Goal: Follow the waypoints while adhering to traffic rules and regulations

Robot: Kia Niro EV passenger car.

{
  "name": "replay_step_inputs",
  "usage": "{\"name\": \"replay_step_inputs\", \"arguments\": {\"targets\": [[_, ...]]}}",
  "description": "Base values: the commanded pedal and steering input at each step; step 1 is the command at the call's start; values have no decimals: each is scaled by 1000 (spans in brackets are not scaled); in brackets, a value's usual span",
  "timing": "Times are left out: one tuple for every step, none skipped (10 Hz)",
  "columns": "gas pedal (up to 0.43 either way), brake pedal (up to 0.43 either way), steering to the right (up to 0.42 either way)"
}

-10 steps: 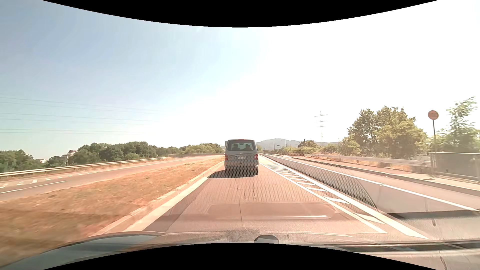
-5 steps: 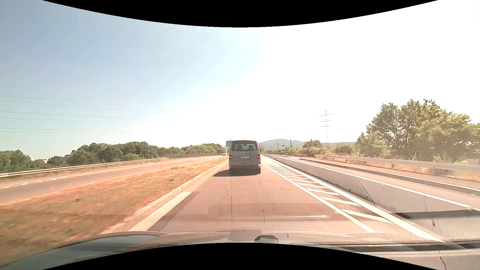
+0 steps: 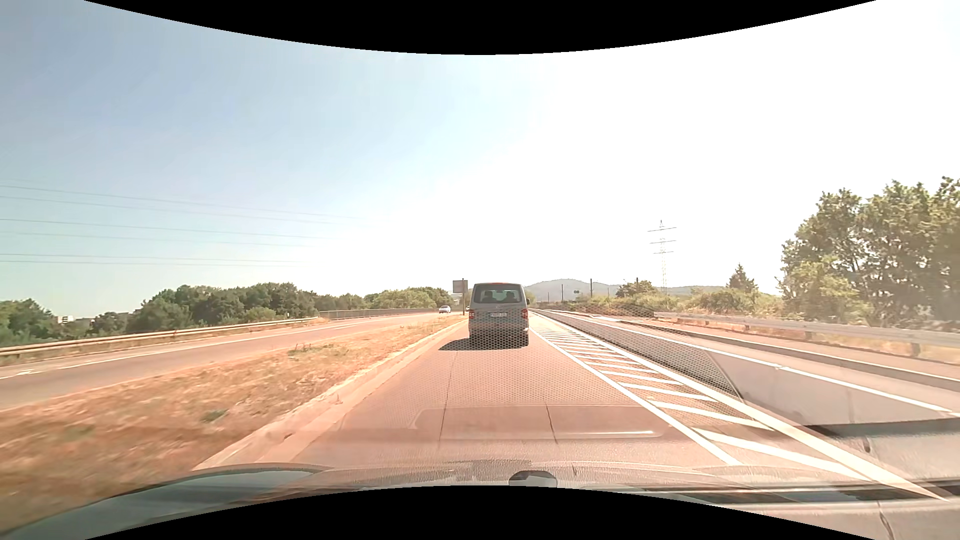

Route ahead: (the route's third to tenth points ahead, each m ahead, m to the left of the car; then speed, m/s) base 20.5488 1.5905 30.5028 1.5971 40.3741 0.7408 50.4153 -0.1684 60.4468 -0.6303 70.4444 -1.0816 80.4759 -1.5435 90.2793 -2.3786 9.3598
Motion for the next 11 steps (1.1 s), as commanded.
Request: {"name": "replay_step_inputs", "arguments": {"targets": [[189, 0, -6], [189, 0, -5], [197, 0, -4], [197, 0, -2], [197, 0, -1], [197, 0, -1], [197, 0, 0], [197, 0, 0], [197, 0, 1], [197, 0, 3], [197, 0, 3]]}}
